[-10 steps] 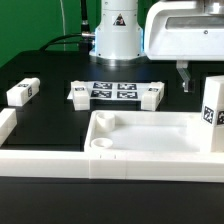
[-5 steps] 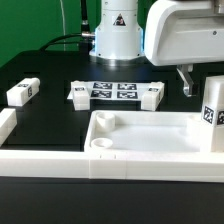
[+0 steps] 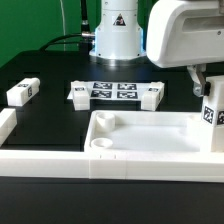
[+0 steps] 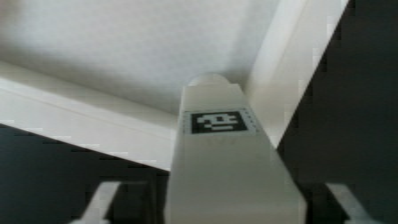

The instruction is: Assemble desk

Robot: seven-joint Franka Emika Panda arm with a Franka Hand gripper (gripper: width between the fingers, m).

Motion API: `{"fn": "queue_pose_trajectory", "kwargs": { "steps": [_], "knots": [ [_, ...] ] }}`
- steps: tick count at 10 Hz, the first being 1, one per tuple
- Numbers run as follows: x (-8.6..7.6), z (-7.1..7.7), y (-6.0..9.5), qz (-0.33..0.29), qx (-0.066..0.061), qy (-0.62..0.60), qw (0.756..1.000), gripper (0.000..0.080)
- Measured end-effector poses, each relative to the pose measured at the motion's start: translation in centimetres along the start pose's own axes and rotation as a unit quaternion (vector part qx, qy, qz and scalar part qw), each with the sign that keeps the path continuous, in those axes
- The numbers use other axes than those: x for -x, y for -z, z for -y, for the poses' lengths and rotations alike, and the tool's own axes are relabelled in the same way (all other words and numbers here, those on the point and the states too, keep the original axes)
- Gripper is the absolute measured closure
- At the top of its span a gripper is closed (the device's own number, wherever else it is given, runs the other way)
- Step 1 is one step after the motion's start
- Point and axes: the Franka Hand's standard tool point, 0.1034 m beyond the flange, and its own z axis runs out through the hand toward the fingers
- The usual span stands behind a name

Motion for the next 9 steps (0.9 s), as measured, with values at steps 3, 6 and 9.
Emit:
{"fn": "queue_pose_trajectory", "kwargs": {
  "steps": [3, 6, 9],
  "knots": [
    [0.0, 0.0, 0.0, 0.0, 0.0, -0.012, 1.0, 0.0511],
    [0.01, 0.03, -0.01, -0.003, -0.003, -0.129, 0.992, 0.0511],
    [-0.02, 0.05, -0.06, -0.006, -0.004, -0.237, 0.972, 0.0509]
  ]
}}
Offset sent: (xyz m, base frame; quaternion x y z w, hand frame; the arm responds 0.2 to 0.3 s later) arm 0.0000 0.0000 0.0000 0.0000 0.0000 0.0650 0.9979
